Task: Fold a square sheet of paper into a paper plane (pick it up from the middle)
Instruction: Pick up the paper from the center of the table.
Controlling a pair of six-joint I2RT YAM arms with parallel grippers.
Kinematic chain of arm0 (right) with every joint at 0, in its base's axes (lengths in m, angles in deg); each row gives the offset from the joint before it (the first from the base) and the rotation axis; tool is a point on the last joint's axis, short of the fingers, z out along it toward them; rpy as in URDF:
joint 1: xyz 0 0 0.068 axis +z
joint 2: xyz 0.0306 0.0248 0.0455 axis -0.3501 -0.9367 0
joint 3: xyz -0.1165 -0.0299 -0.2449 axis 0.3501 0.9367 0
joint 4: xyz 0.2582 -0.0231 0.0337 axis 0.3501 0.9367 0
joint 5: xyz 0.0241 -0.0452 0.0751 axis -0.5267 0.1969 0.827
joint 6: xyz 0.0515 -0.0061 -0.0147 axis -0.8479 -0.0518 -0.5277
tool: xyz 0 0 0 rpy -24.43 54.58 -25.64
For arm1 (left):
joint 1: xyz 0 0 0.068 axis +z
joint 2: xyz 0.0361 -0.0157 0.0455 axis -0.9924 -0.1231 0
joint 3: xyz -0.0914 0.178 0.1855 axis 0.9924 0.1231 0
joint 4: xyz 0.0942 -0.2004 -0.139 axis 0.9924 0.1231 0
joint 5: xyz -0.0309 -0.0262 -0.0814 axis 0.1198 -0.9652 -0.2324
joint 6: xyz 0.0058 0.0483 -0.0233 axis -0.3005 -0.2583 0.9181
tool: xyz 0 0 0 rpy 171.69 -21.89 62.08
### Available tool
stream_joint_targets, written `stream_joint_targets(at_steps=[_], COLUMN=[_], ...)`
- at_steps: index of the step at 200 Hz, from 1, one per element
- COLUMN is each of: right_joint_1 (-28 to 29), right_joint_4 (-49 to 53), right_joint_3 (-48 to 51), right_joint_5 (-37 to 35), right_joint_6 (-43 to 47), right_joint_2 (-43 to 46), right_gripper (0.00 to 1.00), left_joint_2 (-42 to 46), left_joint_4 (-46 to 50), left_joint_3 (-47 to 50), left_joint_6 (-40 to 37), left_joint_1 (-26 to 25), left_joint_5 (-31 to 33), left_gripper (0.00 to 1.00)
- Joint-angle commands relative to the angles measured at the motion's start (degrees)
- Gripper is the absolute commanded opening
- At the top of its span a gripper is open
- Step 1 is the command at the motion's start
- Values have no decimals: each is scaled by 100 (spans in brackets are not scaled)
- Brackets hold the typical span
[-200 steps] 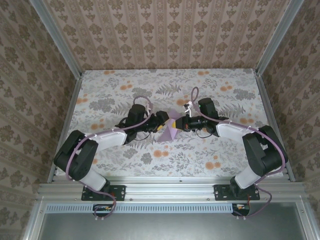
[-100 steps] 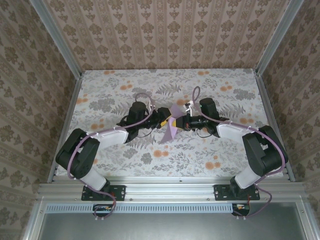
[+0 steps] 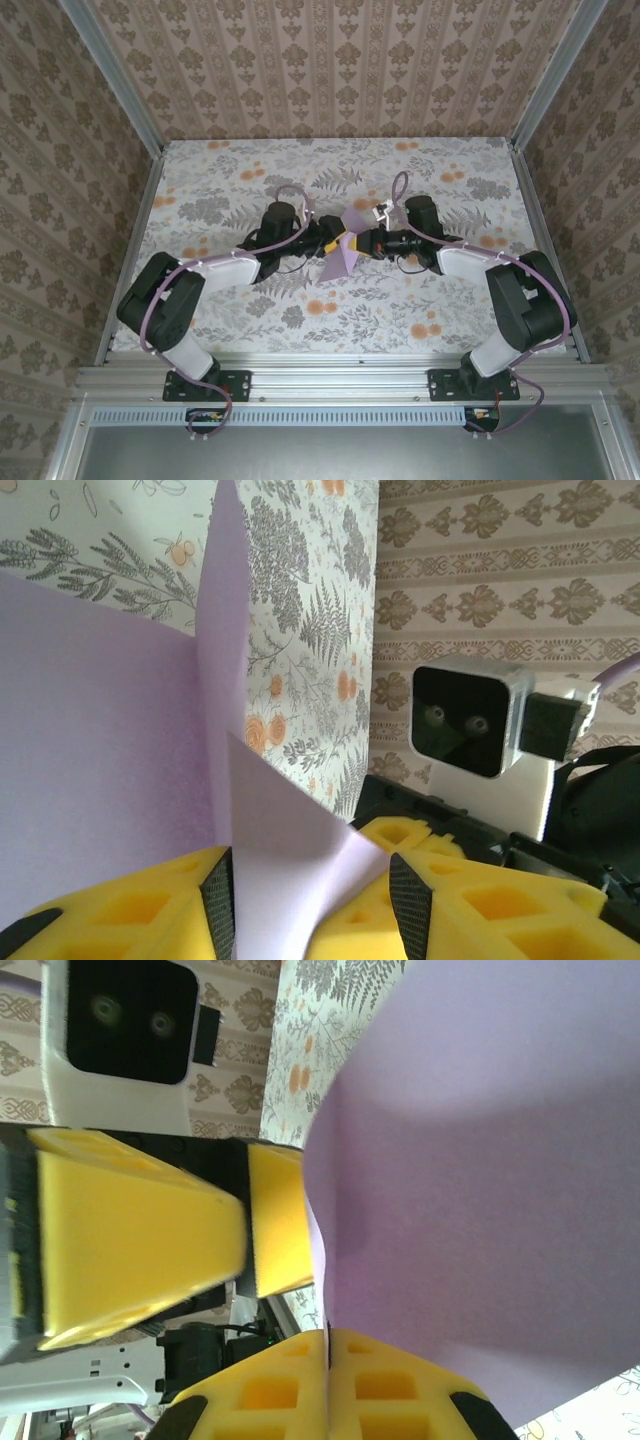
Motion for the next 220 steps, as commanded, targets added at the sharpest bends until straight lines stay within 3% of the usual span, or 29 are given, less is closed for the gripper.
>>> stream_joint_targets(at_steps=[1, 153, 220], right_joint_1=[-66, -295, -298], right_joint_4=[-289, -220, -211], right_joint_3=[102, 291, 295], right_joint_5=[180, 97, 145], right_joint_6=[-203, -310, -315], right_joint_2=[79, -33, 2], right_gripper=[0, 0, 0], left_joint_2=[-111, -235, -417], left_joint_4=[-95, 28, 177], left_joint_3=[-227, -398, -557], left_joint_6=[-69, -175, -279], left_joint_1=[-67, -119, -164], left_joint_5=[-266, -472, -696], left_gripper=[53, 47, 38])
